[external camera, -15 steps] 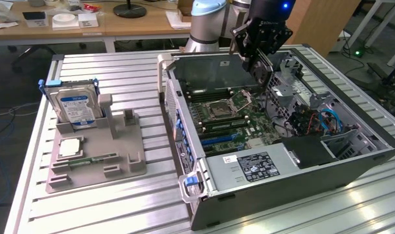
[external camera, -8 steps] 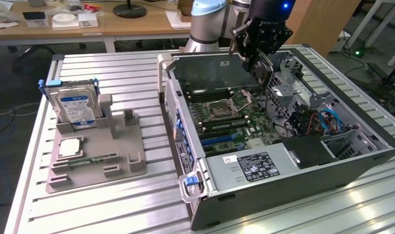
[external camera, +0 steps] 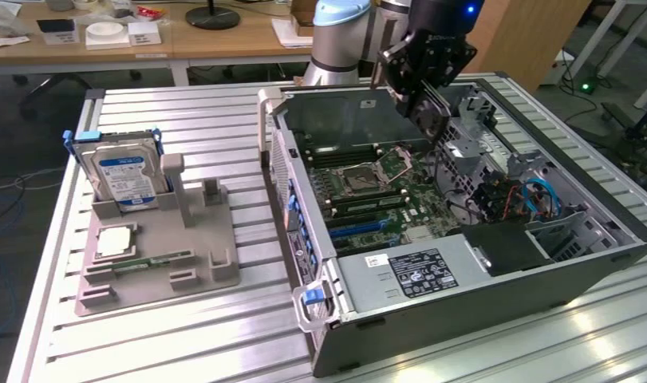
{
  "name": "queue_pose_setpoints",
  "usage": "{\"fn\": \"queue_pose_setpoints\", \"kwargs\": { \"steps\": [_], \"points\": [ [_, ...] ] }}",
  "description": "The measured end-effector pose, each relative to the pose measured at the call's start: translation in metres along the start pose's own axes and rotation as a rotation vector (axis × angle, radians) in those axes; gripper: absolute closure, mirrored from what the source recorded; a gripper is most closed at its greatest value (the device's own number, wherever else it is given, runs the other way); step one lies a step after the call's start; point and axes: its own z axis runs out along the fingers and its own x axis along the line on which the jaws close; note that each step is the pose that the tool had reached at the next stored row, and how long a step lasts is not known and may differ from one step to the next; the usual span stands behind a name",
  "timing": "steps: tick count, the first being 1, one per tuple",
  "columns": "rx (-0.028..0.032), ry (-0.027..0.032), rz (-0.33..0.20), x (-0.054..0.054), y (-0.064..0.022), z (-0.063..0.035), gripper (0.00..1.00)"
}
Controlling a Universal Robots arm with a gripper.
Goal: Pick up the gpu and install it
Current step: 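Insert the gpu into the slot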
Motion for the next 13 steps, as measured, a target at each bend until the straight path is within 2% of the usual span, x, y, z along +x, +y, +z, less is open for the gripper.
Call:
{"fn": "queue_pose_setpoints", "kwargs": {
  "steps": [13],
  "points": [
    [-0.0037,0.0058,-0.157,0.0,-0.0001,0.0001,0.71]
  ]
}}
